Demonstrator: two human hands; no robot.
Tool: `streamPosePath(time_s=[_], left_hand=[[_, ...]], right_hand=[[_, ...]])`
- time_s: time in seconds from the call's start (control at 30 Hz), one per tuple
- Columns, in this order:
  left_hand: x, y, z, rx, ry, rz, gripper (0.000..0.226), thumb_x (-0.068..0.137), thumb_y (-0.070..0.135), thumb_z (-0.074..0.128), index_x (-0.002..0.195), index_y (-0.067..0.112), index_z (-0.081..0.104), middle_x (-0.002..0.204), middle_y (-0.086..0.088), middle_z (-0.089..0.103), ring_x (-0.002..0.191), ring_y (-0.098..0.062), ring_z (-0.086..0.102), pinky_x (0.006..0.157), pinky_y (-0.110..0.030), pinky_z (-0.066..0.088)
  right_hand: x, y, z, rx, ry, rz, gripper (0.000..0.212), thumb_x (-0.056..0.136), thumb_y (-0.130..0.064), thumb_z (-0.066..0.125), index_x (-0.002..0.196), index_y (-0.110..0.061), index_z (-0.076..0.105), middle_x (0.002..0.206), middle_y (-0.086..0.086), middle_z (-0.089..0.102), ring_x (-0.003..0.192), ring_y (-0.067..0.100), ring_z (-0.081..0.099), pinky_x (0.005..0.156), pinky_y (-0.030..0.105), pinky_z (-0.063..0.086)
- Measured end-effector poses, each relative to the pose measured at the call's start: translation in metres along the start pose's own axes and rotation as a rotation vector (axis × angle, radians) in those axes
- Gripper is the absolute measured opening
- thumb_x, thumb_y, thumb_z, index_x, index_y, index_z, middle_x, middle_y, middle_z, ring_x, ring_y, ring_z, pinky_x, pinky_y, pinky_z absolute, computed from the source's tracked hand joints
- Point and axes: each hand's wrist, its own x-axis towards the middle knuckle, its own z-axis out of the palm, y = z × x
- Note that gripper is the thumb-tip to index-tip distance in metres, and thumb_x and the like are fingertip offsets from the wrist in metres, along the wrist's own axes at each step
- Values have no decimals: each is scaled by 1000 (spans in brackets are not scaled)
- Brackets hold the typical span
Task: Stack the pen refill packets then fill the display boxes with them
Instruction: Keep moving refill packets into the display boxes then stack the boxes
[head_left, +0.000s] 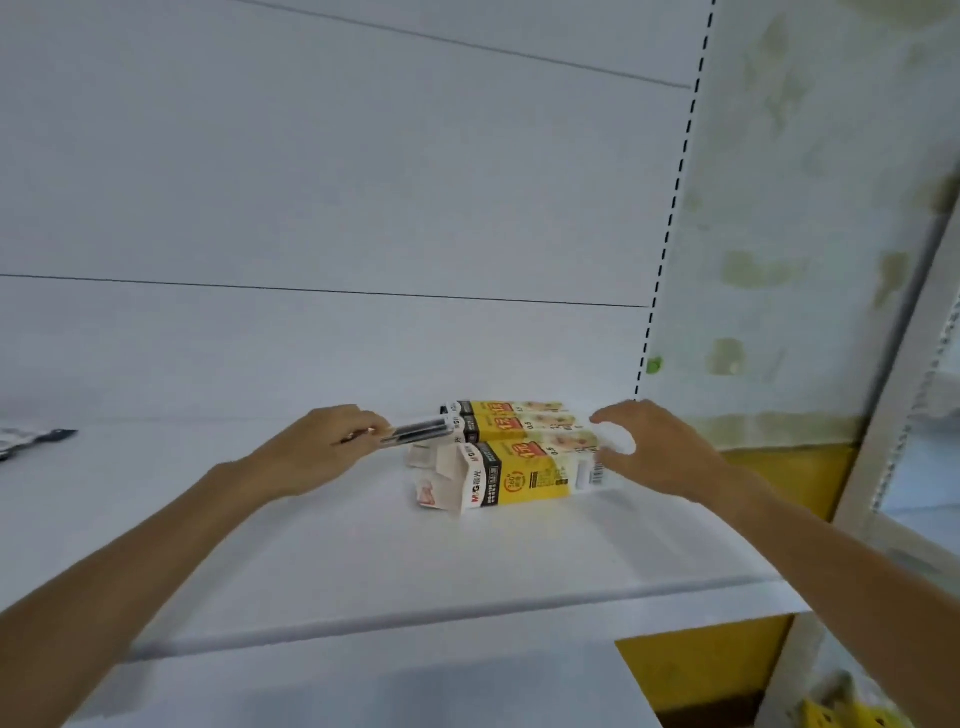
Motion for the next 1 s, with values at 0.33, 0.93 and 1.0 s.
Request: streamPosePath(time_s=[0.33,0.93,1.0], left_hand=[[-15,-2,7,249,-119,-90,25,96,38,42,112,41,61,94,10,44,76,-2,47,65,-21,34],[-2,22,32,85,139,-235,59,63,70,49,109,34,57,114,21,48,112,-3,39,95,-26,31],[-14,10,26,-2,125,-398,33,83,52,54,108,30,55,114,10,55,104,-10,48,86,-25,39]], right_hand=[[29,5,63,126,367,-200,20,88,-33,57,83,-13,58,83,-4,51,83,18,51,64,28,42],[28,12,75,245,460,-152,17,88,-27,58,81,-11,56,88,-2,50,86,12,38,58,28,35],[29,10,74,266,457,-131,17,88,-27,57,82,-11,56,89,-3,50,87,12,38,59,28,34]])
